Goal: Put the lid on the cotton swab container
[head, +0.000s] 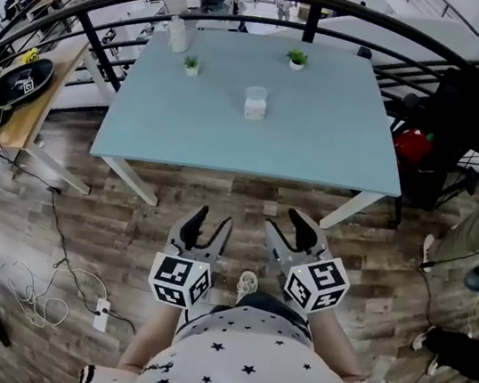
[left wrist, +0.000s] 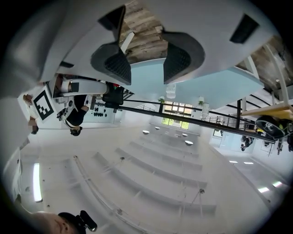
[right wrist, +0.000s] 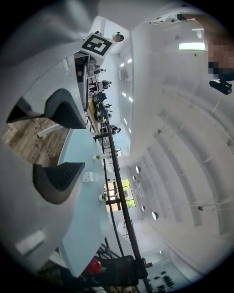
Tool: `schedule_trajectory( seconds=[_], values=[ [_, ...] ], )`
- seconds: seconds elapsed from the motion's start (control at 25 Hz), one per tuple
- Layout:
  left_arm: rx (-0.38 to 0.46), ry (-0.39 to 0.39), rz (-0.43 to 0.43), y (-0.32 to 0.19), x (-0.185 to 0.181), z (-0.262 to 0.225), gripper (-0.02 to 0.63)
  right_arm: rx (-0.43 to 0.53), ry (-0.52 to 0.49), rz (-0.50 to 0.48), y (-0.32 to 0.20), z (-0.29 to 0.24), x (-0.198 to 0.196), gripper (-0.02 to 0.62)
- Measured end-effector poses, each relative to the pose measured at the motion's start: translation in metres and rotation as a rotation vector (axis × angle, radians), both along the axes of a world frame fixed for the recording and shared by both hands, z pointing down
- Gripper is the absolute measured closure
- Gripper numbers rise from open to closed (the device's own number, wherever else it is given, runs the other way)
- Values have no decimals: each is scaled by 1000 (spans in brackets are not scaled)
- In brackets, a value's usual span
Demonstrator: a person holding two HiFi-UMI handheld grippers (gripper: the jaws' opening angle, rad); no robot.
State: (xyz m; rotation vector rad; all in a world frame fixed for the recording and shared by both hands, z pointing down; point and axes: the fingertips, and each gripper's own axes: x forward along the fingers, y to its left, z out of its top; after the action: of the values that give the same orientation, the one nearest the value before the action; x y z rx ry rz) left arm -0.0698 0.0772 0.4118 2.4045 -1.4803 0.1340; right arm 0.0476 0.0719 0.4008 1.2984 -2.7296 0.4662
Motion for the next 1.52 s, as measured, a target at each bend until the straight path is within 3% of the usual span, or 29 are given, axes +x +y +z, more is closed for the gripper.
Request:
schedule_trajectory(
  seconds=[0.36, 0.84, 1.52],
  values=[
    [-8, -3, -30, -60, 19, 0, 405, -1, -18, -57, -61, -3, 15, 382],
    [-34, -16, -76, -98, 27, 12, 403, 0, -36, -99, -108, 3, 26, 382],
    [-78, -47, -31, -162, 25, 46, 399, -27, -45, -87, -169, 21, 22, 382]
  ],
)
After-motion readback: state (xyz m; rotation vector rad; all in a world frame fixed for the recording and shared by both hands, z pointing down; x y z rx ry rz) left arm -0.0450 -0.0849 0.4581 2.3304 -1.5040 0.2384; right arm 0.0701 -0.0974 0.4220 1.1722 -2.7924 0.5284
